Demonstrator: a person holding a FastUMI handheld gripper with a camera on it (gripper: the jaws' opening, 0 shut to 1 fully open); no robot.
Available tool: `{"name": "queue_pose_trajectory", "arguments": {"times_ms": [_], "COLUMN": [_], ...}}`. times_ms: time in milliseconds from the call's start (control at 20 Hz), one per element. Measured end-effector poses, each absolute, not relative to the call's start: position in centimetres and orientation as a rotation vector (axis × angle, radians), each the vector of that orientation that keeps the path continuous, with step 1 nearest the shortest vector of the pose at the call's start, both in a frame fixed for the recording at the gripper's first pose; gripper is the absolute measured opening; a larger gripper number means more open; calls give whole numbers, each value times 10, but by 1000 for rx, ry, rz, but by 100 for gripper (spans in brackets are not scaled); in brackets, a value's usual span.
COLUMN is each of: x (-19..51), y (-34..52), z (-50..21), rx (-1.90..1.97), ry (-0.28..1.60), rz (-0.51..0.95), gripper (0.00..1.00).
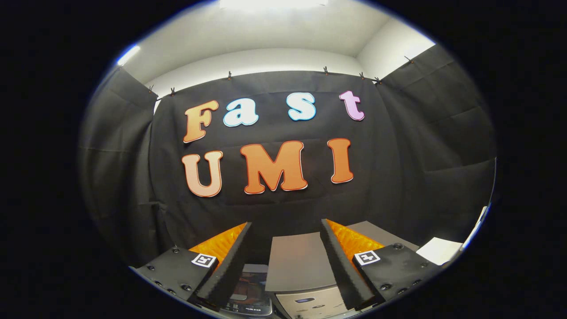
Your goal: Put the clothes into the washing machine and then close the washing machine lid.
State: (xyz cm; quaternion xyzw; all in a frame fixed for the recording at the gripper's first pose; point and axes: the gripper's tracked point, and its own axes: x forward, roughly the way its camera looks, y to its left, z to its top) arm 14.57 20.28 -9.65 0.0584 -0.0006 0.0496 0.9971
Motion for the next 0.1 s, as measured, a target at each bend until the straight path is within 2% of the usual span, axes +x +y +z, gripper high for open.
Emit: {"name": "queue_pose_trajectory", "arguments": {"times_ms": [100], "x": [149], "y": [200], "z": [-100], "rx": [117], "ry": [4], "rz": [100], "gripper": [97]}}
